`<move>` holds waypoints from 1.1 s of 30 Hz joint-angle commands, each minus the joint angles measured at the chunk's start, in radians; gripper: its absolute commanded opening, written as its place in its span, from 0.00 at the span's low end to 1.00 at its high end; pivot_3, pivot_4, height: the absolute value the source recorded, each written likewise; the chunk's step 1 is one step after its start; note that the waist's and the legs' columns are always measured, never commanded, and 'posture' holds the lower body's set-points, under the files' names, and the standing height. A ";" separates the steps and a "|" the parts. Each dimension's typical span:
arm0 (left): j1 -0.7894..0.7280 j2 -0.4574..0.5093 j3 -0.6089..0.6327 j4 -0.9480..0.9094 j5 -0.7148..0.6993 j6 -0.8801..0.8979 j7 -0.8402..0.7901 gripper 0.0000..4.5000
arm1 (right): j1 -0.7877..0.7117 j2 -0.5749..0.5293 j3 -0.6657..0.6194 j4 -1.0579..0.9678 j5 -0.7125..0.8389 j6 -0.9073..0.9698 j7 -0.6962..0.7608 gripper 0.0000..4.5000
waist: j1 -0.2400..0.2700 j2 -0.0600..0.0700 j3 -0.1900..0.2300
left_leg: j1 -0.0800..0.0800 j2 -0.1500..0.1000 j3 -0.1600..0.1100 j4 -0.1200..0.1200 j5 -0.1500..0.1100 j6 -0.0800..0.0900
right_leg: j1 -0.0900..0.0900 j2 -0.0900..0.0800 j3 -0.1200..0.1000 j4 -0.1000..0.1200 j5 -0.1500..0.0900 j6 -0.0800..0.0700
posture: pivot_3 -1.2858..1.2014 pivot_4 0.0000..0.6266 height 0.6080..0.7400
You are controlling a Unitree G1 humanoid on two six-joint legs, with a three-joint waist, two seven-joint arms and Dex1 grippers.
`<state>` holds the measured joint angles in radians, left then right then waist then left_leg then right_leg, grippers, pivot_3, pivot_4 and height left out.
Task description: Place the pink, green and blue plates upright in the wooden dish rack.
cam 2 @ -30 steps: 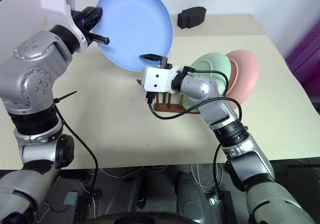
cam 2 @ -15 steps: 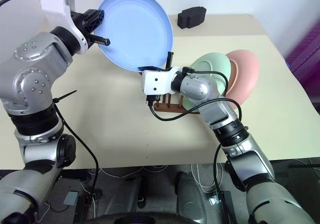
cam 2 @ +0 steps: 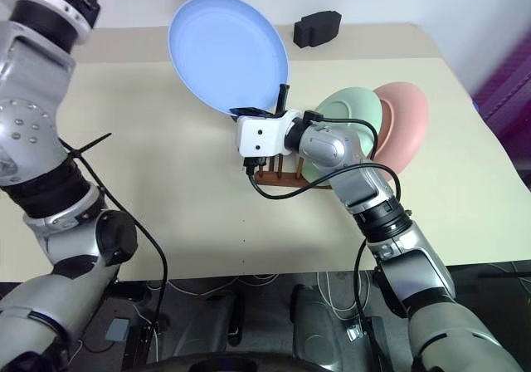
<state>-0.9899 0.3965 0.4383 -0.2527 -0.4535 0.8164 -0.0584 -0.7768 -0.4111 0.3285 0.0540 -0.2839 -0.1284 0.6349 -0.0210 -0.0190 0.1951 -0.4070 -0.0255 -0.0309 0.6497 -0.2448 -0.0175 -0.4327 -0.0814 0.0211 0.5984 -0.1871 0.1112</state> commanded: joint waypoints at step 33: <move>0.712 0.199 -0.335 -0.092 -0.014 -0.325 -0.659 1.00 | 0.156 0.309 -0.570 -0.666 1.303 1.110 -0.640 0.00 | 0.002 0.001 -0.001 | 0.000 0.005 0.001 -0.002 0.000 0.001 | -0.002 0.002 0.000 0.001 0.002 -0.005 | 0.52 0.24 0.97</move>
<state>-0.2653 0.5951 0.0933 -0.3332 -0.4611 0.5148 -0.7151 -0.6130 -0.1061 -0.2389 -0.5664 0.9763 0.9888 0.0120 -0.0186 -0.0177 0.1936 -0.4071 -0.0209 -0.0299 0.6479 -0.2447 -0.0170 -0.4350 -0.0794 0.0209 0.5991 -0.1854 0.1065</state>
